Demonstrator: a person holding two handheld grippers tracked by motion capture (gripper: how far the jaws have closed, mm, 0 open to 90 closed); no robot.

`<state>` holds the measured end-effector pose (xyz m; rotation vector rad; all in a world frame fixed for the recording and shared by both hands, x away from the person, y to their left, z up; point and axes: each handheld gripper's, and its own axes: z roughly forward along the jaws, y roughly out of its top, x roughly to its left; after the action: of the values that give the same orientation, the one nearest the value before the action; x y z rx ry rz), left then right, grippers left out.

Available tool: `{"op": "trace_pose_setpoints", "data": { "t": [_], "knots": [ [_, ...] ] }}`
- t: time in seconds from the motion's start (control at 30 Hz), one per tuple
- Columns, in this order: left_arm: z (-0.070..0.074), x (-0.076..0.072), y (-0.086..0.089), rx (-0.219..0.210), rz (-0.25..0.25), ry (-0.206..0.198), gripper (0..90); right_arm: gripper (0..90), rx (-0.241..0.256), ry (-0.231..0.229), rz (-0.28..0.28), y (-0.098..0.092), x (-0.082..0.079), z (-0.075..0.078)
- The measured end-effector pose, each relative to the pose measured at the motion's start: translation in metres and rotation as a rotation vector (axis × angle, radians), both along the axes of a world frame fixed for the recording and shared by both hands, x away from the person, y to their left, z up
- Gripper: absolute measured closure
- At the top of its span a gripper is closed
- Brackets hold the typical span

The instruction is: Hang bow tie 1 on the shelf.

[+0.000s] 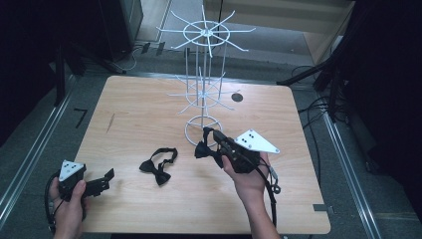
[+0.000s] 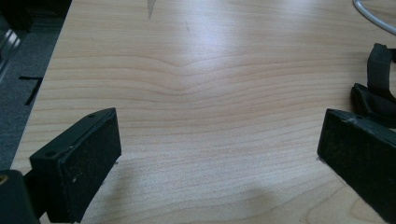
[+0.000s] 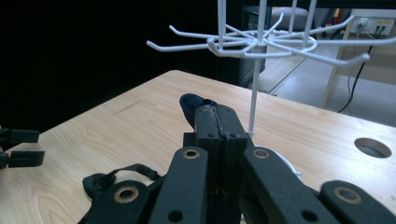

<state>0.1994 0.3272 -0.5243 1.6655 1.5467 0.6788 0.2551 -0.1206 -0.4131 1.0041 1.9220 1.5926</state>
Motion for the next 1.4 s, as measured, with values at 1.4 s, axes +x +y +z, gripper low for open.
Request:
{"op": "trace_pose_setpoints", "data": {
  "t": [1.4],
  "knots": [
    [0.000, 0.000, 0.001, -0.003, 0.001, 0.002, 0.0, 90.0, 0.023, -0.069, 0.013, 0.008, 0.009, 0.039]
  ]
}}
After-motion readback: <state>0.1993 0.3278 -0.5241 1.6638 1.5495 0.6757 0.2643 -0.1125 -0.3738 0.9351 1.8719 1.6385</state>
